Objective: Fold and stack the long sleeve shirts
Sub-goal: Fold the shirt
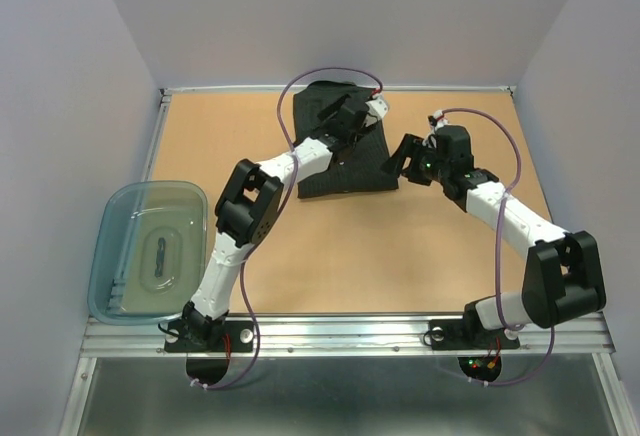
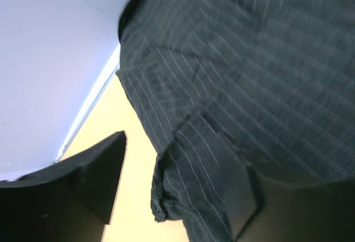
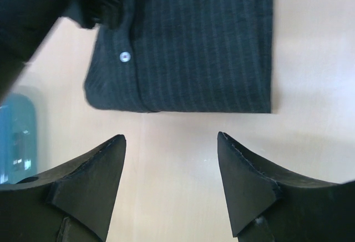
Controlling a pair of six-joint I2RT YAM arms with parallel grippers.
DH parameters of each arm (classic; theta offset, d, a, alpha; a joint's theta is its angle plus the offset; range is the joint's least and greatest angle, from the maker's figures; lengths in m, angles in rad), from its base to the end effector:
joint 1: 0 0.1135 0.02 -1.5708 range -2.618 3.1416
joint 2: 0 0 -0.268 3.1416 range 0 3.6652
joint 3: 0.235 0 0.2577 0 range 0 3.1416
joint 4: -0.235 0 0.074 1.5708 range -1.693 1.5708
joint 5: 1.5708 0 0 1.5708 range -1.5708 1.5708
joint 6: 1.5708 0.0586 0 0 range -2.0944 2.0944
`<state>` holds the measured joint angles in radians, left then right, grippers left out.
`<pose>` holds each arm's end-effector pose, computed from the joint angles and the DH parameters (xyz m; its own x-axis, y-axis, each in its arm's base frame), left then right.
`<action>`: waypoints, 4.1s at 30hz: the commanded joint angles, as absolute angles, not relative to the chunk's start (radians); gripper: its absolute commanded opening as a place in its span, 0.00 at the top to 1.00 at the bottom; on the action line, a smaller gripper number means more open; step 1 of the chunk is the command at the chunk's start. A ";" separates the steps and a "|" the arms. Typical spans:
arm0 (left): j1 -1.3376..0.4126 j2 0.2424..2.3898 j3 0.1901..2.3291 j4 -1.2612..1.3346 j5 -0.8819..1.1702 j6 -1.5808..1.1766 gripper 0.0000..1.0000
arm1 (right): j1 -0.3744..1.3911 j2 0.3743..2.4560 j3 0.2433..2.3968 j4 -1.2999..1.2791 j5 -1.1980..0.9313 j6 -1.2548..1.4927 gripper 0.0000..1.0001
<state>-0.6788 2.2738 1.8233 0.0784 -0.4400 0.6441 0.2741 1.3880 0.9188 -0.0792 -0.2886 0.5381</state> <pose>0.4541 -0.3343 0.2167 -0.0706 0.7550 -0.6519 0.3772 0.6252 0.6832 0.3161 0.1062 0.2494 -0.6838 0.3181 -0.6567 -0.1664 0.8083 0.5648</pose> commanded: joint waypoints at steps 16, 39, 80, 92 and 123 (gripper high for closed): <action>-0.436 1.836 1.546 -0.058 -0.163 -0.156 0.01 | 0.221 2.012 1.612 -0.067 -0.255 0.278 0.45; -0.328 1.990 1.347 0.094 0.195 -0.359 0.07 | 0.222 2.149 1.478 -0.009 -0.299 0.333 0.44; -0.474 1.428 0.750 0.138 0.239 -0.450 0.08 | 0.282 1.569 0.953 -0.051 -0.216 0.379 0.45; -0.472 1.612 0.873 0.152 0.284 -0.362 0.18 | 0.282 1.675 1.014 -0.049 -0.227 0.382 0.46; -0.488 1.657 1.100 0.002 0.279 -0.160 0.99 | 0.282 1.573 0.960 -0.034 -0.199 0.383 0.99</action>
